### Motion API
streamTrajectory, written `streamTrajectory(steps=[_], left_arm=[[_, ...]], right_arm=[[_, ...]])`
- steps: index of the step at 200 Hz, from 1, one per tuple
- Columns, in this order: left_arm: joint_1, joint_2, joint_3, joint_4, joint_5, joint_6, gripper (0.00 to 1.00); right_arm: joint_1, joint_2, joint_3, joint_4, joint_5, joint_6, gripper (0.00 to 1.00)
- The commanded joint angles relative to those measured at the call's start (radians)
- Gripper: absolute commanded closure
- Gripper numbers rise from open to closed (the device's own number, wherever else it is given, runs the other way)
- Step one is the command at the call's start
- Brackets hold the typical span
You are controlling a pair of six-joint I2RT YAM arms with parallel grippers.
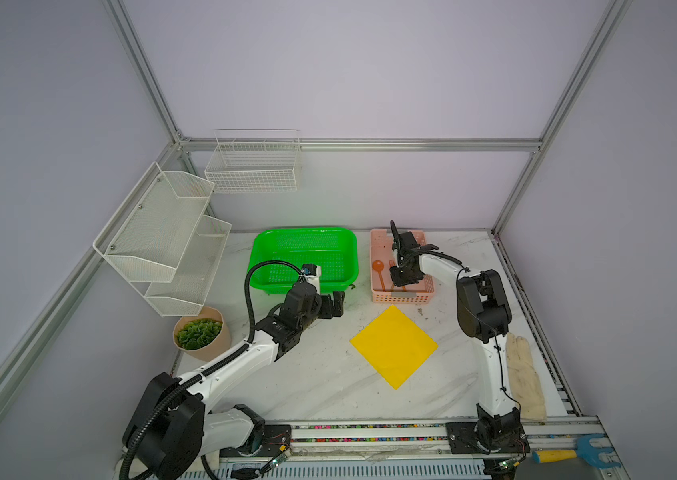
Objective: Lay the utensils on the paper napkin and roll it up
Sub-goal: 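Lower the right gripper and grasp the orange fork by its handle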
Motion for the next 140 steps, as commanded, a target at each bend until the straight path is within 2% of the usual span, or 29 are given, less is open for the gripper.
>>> streamTrajectory(steps=[1,71,140], left_arm=[[-0.003,-0.029,-0.043,0.034,-0.003,-0.005,0.00],[-0.003,-0.032,-0.043,0.034,-0.013,-0.008,0.00],[-0.003,-0.042,-0.040,0.036,-0.016,-0.012,0.00]], right_arm=[[0.005,0.037,0.008,-0.021,0.003,-0.013,0.84],[0.004,-0.020,0.035,-0.004,0.006,-0.014,0.96],[0.006,-0.230,0.065,-0.005,-0.011,0.096,1.00]])
